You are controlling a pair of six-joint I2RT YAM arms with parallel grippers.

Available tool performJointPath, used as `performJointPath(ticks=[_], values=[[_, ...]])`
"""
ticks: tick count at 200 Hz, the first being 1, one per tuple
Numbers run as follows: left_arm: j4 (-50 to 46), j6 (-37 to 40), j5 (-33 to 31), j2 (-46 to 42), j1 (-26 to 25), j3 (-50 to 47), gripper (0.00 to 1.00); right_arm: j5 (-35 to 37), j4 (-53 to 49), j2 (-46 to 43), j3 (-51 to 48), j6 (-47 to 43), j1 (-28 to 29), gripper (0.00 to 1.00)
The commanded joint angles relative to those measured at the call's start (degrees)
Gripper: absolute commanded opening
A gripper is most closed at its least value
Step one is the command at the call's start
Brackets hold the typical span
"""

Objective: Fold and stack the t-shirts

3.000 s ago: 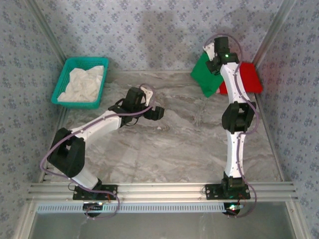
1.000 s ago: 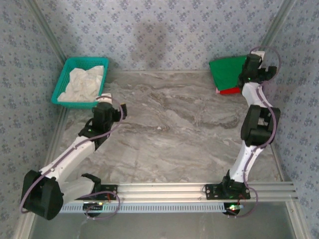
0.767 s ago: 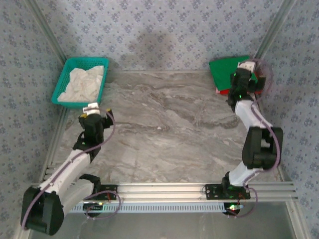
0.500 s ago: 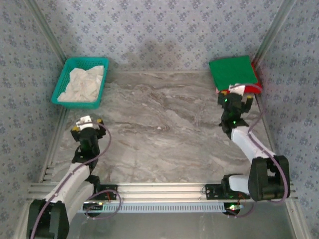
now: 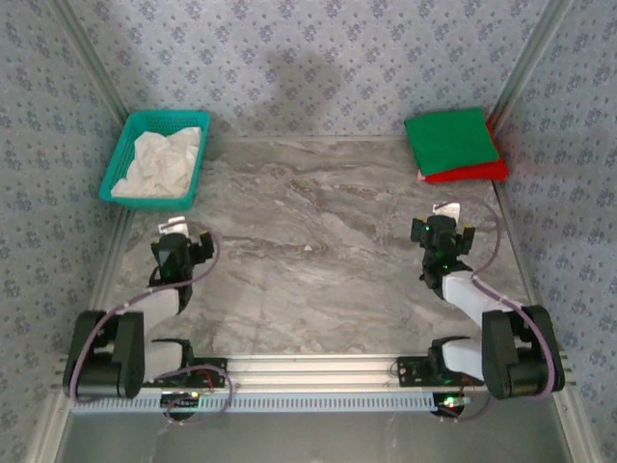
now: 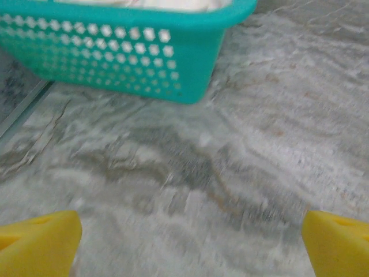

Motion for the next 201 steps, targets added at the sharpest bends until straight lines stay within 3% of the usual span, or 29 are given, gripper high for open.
performJointPath(ticks=[1,9,31,59,92,111,125,135,154,201], values=[[6.54,3.66,2.15,4.42,0.14,4.15,0.98,-4.76,6.06,4.55,-0.26,1.18,-2.54,1.0],[7.65,5.02,2.03,6.02,0.15,5.01,0.98,-5.42,4.0,5.49,1.14,1.98,-2.7,1.0],[15.02,5.84,1.22,10.48,0.35,3.6,0.98,-8.1,13.85,8.74,0.22,-2.18,-2.55,1.0],[33.12,6.2,1.99,16.83,0.25,-2.68,0.98,-10.34,23.04,13.28,-2.23,-4.81,-2.7,1.0],[29.5,10.48,11.32,15.87,-0.04,-1.72,0.98,-19.84,38.58,12.34,-11.72,-8.42,-2.96,1.0],[23.01,9.19,10.68,16.31,0.85,2.31,0.98,-20.27,34.28,17.57,-6.35,-7.74,-3.7,1.0],[14.02,5.86,13.31,16.76,3.99,7.05,0.98,-26.51,21.72,16.03,-1.27,-3.93,-8.31,1.0],[14.0,4.15,14.79,16.63,5.85,6.91,0.98,-27.1,26.32,16.78,-2.82,-3.04,-9.31,1.0],[14.38,4.12,14.43,16.76,5.81,6.85,0.98,-22.55,25.0,16.59,-2.3,-4.42,-6.99,1.0],[13.87,4.54,13.73,16.67,5.3,7.06,0.98,-25.31,23.73,16.51,-1.69,-4.18,-7.9,1.0]])
